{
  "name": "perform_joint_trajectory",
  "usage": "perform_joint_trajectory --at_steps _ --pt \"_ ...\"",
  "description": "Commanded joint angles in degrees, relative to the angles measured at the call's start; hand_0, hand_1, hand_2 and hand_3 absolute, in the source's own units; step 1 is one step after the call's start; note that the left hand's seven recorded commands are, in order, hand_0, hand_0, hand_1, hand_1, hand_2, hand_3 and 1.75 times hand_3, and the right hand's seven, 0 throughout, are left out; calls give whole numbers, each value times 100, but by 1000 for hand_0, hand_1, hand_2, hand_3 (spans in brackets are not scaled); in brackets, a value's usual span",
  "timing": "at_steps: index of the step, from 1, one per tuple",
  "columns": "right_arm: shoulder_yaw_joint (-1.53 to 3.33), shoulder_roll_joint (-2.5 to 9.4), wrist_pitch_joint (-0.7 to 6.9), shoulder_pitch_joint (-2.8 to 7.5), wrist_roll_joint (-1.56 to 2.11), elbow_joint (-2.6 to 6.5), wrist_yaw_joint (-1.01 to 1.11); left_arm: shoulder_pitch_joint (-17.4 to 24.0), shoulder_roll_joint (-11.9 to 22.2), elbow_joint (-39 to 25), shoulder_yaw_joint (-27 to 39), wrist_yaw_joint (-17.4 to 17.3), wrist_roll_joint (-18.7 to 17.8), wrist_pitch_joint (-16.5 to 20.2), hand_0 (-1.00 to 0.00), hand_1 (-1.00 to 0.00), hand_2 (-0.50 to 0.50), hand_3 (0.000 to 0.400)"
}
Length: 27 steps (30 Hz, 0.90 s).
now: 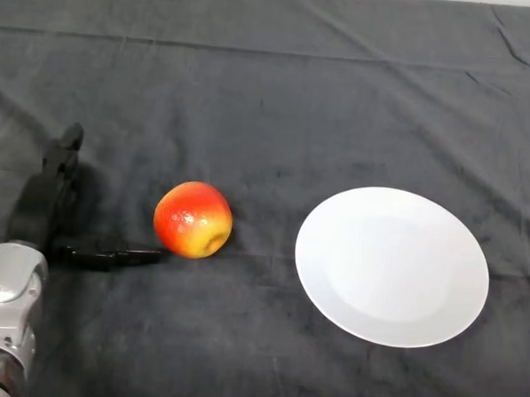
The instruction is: Move the apple to the plate
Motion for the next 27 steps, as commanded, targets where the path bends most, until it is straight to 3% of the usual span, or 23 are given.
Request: perform_joint_trajectory --at_steps 1,26,27 --pt "146 279 98 482 -111 126 74 -250 -177 -201 -241 -82 150 -83 0 0 0 0" --pt "144 279 102 483 -112 123 76 -317 -602 -88 -1340 -218 429 -420 0 0 0 0" --pt "144 279 102 483 -112 123 76 -316 -597 -84 -1376 -226 433 -427 -133 0 -67 53"
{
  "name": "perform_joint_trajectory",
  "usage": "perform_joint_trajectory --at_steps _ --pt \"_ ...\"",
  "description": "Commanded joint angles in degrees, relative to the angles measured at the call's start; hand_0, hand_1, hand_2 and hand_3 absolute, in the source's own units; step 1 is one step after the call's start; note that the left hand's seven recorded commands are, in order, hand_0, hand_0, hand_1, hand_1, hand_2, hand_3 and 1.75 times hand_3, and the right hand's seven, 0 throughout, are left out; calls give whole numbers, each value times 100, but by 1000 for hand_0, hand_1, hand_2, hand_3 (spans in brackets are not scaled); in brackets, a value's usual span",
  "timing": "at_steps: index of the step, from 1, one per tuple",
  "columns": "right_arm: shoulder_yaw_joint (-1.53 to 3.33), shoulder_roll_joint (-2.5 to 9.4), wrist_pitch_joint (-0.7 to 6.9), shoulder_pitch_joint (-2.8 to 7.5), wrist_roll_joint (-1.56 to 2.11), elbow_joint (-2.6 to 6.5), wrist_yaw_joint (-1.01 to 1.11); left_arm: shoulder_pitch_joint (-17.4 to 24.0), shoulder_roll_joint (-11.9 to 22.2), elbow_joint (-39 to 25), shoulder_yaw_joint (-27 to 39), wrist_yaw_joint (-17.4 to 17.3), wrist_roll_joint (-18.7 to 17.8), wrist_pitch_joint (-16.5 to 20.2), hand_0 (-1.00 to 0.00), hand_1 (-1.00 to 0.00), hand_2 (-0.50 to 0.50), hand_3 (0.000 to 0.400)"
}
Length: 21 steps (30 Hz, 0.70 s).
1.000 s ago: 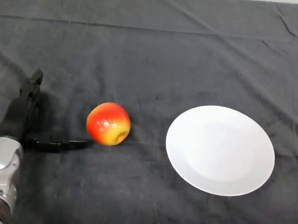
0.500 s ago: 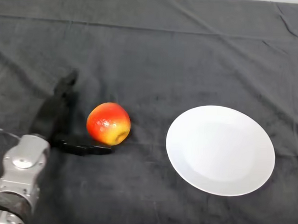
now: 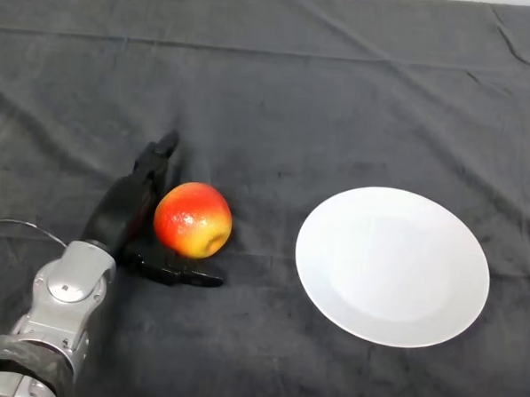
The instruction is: Move the apple to the plate
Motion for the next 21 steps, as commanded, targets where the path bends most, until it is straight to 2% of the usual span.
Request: perform_joint_trajectory --at_steps 1,3,4,7,8,9,15,21 --pt "146 292 101 483 -112 150 76 -150 -95 -69 -313 -220 149 -26 -686 0 -343 275" --pt "146 292 100 482 -112 151 76 -144 -82 -61 -386 -226 164 -39 -957 0 -478 383" --pt "146 292 100 482 -113 151 76 -140 -70 -56 -428 -228 175 -45 -1000 -102 -449 400" --pt "146 292 100 481 -113 153 75 -143 -35 -45 -519 -218 210 -45 -1000 -420 -290 400" --pt "146 292 100 481 -113 153 75 -144 -26 -42 -540 -211 221 -44 -1000 -447 -276 400" --pt "146 292 99 481 -113 153 75 -148 -13 -38 -572 -198 238 -41 -1000 -537 -231 400" --pt "146 292 98 479 -114 156 75 -235 26 -32 -693 -132 307 6 -1000 -678 -161 400" --pt "146 292 97 478 -115 160 75 -512 59 -61 -721 -116 326 78 -1000 -710 -145 400"
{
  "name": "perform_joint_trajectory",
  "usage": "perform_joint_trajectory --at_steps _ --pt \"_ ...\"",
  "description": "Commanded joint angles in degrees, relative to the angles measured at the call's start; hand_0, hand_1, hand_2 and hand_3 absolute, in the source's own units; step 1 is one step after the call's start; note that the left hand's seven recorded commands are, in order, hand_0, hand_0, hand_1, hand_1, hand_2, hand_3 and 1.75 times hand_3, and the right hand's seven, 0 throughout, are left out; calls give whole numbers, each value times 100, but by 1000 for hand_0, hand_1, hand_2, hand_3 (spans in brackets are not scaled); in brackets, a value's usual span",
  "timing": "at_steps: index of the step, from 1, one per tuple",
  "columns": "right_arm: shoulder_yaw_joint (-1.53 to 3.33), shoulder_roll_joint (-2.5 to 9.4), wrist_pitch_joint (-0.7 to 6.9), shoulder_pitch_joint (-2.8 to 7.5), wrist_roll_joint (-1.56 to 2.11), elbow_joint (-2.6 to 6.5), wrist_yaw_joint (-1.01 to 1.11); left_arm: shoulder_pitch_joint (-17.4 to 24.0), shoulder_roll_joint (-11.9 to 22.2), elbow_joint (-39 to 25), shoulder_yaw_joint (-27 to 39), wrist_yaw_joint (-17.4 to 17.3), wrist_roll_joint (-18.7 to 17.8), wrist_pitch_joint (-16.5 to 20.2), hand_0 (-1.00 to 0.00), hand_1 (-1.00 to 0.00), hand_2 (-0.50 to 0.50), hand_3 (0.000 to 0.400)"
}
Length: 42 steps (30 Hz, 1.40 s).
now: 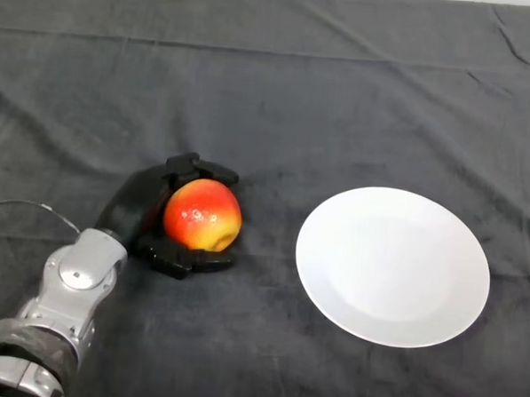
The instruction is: Move the apple to the plate
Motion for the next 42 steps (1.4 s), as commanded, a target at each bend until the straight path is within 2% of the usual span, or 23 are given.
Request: perform_joint_trajectory --at_steps 1,8,21,42 --pt "146 296 96 477 -114 160 74 -369 -7 -71 -256 -119 189 41 -1000 -714 -143 400" --pt "147 296 93 474 -115 165 74 -699 -60 -152 -267 -23 233 -65 -1000 -761 -120 400" --pt "148 296 88 468 -117 178 72 -979 -376 -211 -555 208 394 -498 -1000 -816 -92 400" --pt "152 296 72 453 -123 208 68 -1382 -845 -151 -1651 279 422 -704 -1000 -847 -76 400"
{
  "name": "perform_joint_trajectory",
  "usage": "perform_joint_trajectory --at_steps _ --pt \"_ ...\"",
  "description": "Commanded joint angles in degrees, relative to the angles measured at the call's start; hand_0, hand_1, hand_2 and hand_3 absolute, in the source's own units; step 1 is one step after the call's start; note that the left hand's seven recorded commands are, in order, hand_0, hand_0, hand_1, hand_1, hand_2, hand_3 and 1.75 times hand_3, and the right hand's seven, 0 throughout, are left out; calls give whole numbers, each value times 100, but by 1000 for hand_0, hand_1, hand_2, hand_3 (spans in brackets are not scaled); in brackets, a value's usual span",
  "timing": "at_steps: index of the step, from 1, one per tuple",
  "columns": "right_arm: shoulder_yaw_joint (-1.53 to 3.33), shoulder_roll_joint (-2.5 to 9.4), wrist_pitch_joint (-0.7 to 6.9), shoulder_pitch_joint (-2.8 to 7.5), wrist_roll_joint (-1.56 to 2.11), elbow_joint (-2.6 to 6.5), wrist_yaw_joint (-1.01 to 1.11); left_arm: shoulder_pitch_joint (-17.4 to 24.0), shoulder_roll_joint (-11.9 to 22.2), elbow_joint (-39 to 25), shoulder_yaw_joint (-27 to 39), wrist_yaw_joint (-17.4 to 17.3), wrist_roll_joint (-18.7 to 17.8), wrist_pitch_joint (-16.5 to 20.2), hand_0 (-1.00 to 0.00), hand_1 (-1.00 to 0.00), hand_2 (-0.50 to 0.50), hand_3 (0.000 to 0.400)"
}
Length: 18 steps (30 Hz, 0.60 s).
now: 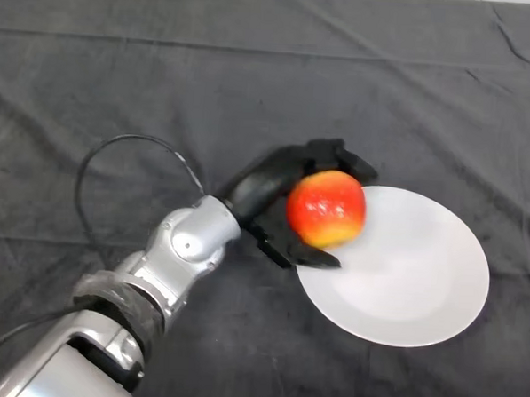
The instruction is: Move the apple to the plate
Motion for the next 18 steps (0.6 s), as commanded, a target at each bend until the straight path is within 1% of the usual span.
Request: perform_joint_trajectory --at_steps 1,10,13,16,18 --pt "158 301 73 459 -124 245 68 -396 -8 -155 -196 53 92 -139 -1000 -847 -76 400" --pt "160 301 66 452 -127 259 66 -487 -116 -283 -946 66 -40 -21 -1000 -843 -78 400" --pt "161 301 63 450 -127 263 65 -507 -113 -345 -1184 48 -95 25 -1000 -820 -90 400" --pt "161 301 61 448 -128 268 64 -524 -97 -397 -1390 22 -146 78 -1000 -753 -124 400" --pt "162 301 60 447 -128 270 64 -535 -85 -424 -1507 3 -176 121 -1000 -733 -133 400"
